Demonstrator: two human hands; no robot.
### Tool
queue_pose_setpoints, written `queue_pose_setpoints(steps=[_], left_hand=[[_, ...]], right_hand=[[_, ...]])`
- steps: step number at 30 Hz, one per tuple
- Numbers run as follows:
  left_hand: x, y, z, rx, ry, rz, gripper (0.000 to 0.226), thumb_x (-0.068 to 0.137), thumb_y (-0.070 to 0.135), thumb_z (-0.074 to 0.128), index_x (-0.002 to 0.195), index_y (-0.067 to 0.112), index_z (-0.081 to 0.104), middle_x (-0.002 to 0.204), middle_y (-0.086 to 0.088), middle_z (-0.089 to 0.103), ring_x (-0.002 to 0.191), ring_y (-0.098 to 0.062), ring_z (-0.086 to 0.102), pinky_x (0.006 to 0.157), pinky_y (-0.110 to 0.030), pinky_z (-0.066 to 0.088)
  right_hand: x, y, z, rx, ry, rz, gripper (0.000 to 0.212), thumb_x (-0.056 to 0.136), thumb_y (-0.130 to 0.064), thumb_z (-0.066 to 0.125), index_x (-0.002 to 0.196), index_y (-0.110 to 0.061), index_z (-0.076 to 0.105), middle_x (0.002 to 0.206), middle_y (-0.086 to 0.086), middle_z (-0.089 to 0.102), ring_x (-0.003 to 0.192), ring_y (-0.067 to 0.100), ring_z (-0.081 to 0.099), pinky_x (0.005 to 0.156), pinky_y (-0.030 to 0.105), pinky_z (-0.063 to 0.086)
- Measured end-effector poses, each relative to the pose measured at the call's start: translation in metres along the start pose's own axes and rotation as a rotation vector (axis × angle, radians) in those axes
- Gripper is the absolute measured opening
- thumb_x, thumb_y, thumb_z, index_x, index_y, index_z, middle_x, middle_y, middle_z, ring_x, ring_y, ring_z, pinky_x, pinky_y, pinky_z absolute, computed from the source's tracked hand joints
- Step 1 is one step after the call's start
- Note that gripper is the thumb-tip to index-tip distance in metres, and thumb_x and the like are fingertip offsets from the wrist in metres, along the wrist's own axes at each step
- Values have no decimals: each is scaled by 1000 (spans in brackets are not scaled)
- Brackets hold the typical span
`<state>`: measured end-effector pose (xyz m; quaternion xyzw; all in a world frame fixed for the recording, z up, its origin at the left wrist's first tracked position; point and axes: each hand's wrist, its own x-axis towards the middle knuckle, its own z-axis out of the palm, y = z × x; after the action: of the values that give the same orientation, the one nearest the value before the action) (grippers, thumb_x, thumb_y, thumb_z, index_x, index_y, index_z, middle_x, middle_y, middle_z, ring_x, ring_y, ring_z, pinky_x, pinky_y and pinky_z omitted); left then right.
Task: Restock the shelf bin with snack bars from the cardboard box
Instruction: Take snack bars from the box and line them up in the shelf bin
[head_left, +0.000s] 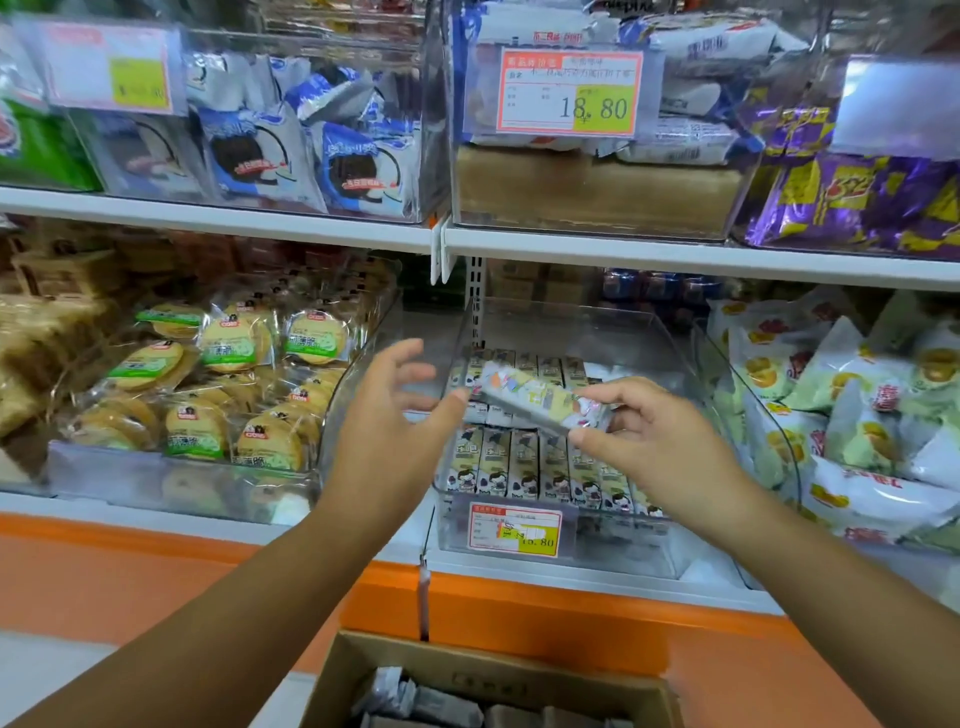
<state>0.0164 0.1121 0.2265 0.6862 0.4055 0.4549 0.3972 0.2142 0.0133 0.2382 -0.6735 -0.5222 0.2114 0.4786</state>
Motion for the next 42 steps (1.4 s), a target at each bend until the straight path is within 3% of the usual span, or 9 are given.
queue_pose_setpoints(steps=[3,8,14,20,24,28,32,37,42], left_hand=[[4,-14,0,239,-19,105,62,90,33,66,145,26,39,132,11,51,108,-2,53,91,-31,50],[0,-33,1,260,-206,4,65,96,33,58,153,28,26,150,9,43,126,-5,49,96,-20,42],[-3,-31,1,217,-238,67,45,100,26,52,135,51,37,105,35,45,106,10,44,69,12,29],[-2,-35,1,207,-243,76,54,99,26,54,106,69,22,97,49,35,89,28,37,70,13,28],[-1,-41,2,231,-251,89,51,99,29,54,110,71,26,98,50,38,92,28,40,73,9,31],[0,-45,1,221,-271,68,51,98,33,53,144,46,35,116,33,46,113,11,42,91,-8,32],[-8,-43,-3,232,-300,76,52,98,33,52,143,47,30,115,38,42,114,10,43,87,-4,33],[-39,-55,-26,312,-209,104,37,97,35,50,133,31,45,105,23,58,99,3,57,77,-14,42],[-107,-116,-38,529,-354,53,25,95,29,58,120,25,54,101,14,62,94,-9,64,79,-35,52]], right_hand=[[21,20,-4,-187,252,55,23,84,-22,73,102,-26,60,107,3,60,85,18,63,68,29,51],[46,40,-5,-451,335,135,40,90,-27,66,125,-11,57,116,3,54,86,12,47,65,23,35],[72,57,0,-451,420,239,43,90,-28,66,125,-4,56,129,15,53,105,30,58,88,35,46],[78,65,8,-447,254,327,51,89,-36,66,131,-11,50,108,9,62,78,19,52,70,29,41],[79,69,8,-458,159,319,49,92,-34,62,137,-20,49,134,8,56,95,24,62,73,25,42],[76,68,7,-577,78,298,51,97,-33,52,146,-24,38,144,7,48,115,26,58,89,29,44],[64,57,4,-533,60,216,48,98,-25,50,144,-24,40,149,5,41,110,25,57,94,37,47],[2,9,-1,-281,149,-152,28,96,-15,51,119,-31,56,114,-13,55,99,0,54,86,16,46],[-88,37,14,-374,-185,-257,24,95,-19,53,116,-28,58,101,-14,58,92,4,55,73,13,43]])
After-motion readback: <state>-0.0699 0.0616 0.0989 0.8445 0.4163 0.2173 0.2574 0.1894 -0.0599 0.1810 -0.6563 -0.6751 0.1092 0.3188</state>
